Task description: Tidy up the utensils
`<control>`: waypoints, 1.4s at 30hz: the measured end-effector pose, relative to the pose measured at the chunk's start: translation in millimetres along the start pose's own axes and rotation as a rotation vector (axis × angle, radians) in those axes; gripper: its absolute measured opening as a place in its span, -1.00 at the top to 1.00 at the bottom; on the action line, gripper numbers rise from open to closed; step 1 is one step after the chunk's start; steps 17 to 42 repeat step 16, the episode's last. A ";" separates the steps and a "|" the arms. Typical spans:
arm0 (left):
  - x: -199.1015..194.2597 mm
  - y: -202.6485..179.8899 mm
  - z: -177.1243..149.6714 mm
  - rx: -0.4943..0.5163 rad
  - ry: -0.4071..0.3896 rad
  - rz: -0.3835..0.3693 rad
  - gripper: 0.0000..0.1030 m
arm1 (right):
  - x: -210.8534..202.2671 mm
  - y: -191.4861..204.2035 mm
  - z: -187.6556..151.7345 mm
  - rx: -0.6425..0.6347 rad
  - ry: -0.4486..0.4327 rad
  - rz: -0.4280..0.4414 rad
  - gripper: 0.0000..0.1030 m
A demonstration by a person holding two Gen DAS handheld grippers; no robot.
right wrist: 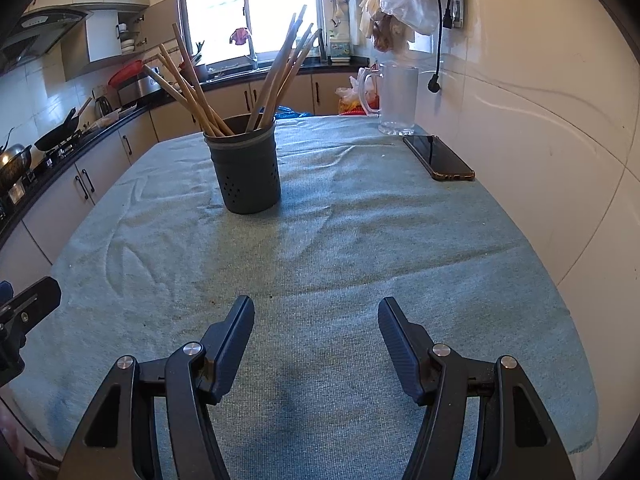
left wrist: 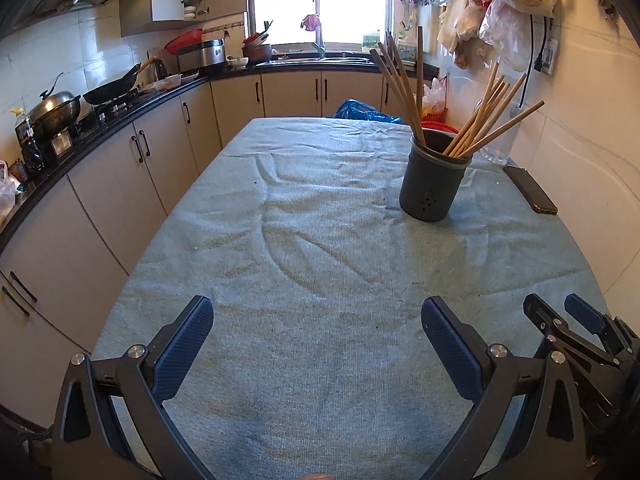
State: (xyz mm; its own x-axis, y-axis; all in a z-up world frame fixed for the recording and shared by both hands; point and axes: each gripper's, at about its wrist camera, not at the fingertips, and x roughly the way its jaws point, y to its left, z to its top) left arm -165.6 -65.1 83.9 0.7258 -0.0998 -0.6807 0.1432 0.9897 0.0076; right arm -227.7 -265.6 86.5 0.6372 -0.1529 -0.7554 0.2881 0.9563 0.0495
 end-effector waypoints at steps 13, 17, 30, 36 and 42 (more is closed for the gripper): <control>6.9 1.5 -3.3 -0.008 0.044 -0.026 -1.00 | 4.1 1.5 -2.2 -0.018 0.014 0.002 -0.35; 9.9 2.3 -3.2 -0.012 0.053 -0.038 -1.00 | 8.1 0.5 -2.1 -0.015 0.028 0.010 -0.36; 9.9 2.3 -3.2 -0.012 0.053 -0.038 -1.00 | 8.1 0.5 -2.1 -0.015 0.028 0.010 -0.36; 9.9 2.3 -3.2 -0.012 0.053 -0.038 -1.00 | 8.1 0.5 -2.1 -0.015 0.028 0.010 -0.36; 9.9 2.3 -3.2 -0.012 0.053 -0.038 -1.00 | 8.1 0.5 -2.1 -0.015 0.028 0.010 -0.36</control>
